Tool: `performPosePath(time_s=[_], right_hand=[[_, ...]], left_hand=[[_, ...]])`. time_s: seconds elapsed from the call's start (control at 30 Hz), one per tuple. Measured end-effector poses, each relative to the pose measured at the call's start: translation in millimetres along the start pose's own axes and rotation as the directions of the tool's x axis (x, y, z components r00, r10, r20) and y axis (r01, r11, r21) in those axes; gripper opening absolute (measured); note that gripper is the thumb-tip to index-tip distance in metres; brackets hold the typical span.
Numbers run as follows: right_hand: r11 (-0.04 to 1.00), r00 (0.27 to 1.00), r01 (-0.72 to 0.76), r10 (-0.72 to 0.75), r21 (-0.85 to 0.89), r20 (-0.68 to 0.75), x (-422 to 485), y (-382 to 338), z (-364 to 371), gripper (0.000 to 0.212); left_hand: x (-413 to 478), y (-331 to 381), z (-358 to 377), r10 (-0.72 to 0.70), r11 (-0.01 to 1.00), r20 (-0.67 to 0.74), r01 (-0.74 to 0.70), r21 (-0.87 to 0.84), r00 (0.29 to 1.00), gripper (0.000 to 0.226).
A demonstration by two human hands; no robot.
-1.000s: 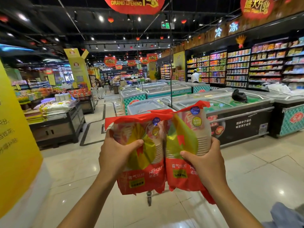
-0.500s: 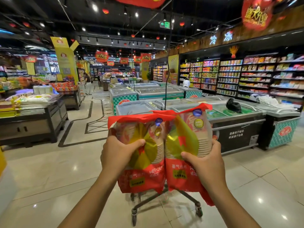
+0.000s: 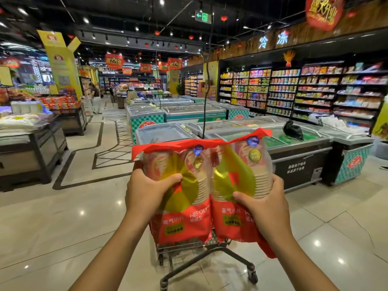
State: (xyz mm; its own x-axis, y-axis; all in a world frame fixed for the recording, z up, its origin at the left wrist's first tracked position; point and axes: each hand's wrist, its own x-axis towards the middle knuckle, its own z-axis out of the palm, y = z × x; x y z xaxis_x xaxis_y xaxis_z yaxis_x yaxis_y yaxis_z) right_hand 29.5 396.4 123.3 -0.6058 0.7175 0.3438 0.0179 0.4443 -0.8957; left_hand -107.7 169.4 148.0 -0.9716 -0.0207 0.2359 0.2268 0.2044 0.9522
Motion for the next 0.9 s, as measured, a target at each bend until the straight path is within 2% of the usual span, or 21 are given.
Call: performPosePath(time_s=[0.17,0.33,0.43,0.57,0.7,0.9], right_hand=[[0.999,1.000,-0.020,0.020,0.030,-0.006,52,25,25,0.076],[0.998,0.999,-0.032,0.032,0.059,0.002,123,61,58,0.075],[0.996,0.999,-0.037,0.034,0.078,0.039,172,77,80,0.074],[0.995,0.993,-0.042,0.033,0.086,0.113,235,95,107,0.073],[0.991,0.984,-0.071,0.051,0.110,0.173,292,116,131,0.075],[0.985,0.971,-0.129,0.103,0.113,0.214,351,157,166,0.071]], left_hand=[[50,-16,25,-0.013,1.000,-0.026,0.013,0.023,1.000,0.121],[105,-30,56,-0.047,0.999,-0.083,0.049,0.021,0.995,0.107],[139,-39,79,-0.057,0.997,-0.119,0.063,0.043,0.991,0.099],[184,-51,112,-0.080,0.993,-0.165,0.093,0.078,0.983,0.113],[221,-71,138,-0.109,0.991,-0.186,0.120,0.050,0.976,0.115],[264,-101,166,-0.191,0.980,-0.209,0.198,0.011,0.959,0.102]])
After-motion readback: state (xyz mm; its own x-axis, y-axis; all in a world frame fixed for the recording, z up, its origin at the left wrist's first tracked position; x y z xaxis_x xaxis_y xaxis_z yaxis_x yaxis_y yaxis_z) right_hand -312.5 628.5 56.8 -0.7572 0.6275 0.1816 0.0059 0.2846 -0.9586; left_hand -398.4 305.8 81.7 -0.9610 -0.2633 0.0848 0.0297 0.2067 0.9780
